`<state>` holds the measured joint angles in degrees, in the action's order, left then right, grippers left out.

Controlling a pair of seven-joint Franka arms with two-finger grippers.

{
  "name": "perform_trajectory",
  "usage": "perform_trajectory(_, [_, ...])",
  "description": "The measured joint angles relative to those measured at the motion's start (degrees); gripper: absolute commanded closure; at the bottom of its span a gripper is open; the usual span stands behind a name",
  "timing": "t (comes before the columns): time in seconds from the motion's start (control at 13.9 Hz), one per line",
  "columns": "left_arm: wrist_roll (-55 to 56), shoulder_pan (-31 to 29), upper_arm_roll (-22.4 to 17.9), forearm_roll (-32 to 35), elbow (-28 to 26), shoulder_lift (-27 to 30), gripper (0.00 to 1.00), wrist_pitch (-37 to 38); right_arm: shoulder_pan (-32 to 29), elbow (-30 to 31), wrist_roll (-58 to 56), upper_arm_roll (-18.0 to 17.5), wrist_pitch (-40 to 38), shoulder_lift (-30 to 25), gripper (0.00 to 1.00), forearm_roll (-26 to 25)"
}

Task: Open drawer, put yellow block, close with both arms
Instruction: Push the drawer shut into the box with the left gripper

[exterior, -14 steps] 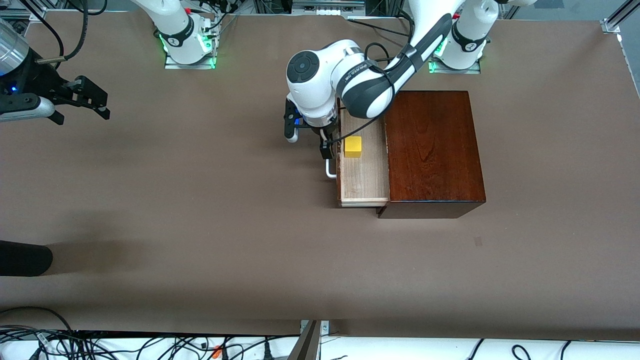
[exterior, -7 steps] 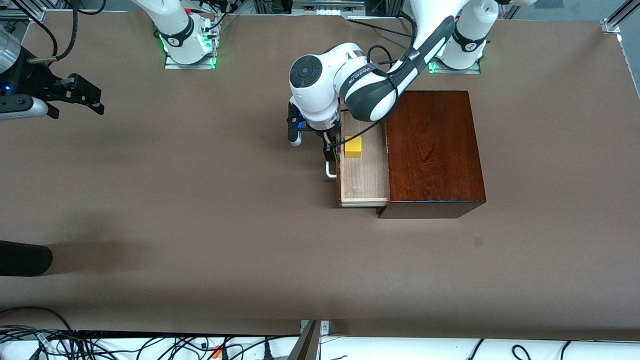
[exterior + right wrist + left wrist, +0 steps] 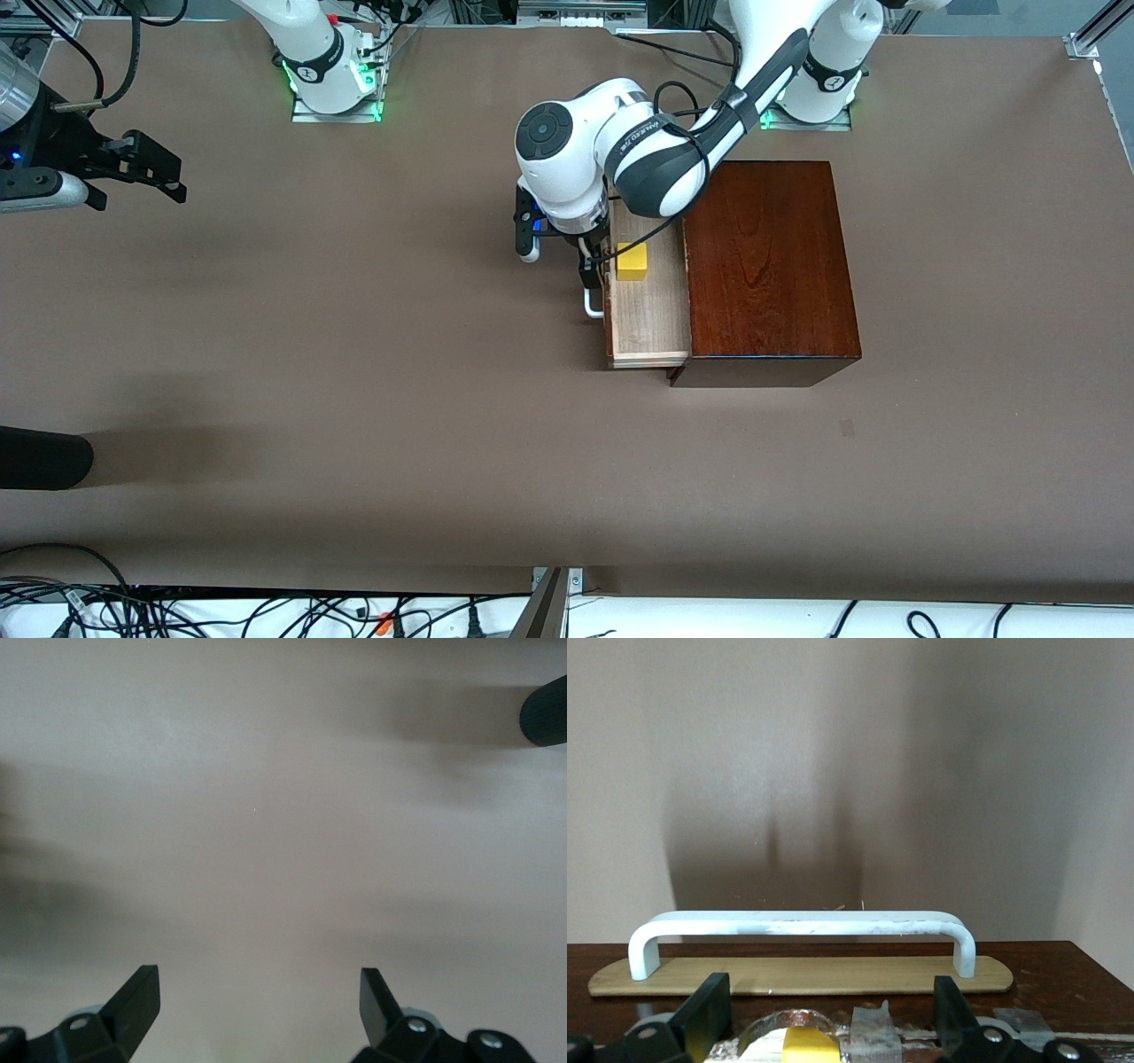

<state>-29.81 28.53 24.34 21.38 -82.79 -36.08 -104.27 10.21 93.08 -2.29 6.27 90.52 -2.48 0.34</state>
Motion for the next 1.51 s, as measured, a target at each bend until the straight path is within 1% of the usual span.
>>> perform_trajectory(0.58, [-0.29,-0.85,0.01,0.39,0.38,0.01,0.0,3.69,0.0,0.0,0.0,0.0,-0.03,0.0,0.0,0.0])
perform_trajectory(0.86, [-0.35,-3.11,-0.21,0.74,0.08,-0.01,0.0,9.0,0.0,0.0,0.0,0.02,-0.06,0.0,0.0,0.0])
perform_trajectory(1.15, [-0.34,-4.8,-0.3,0.8,-0.56,-0.01,0.0,10.86,0.0,0.0,0.0,0.03,-0.07,0.0,0.0,0.0])
perform_trajectory(1.51, [-0.36,-5.96,-0.34,3.55,-1.11,-0.01,0.0,13.11,-0.01,0.0,0.0,0.05,-0.08,0.0,0.0,0.0])
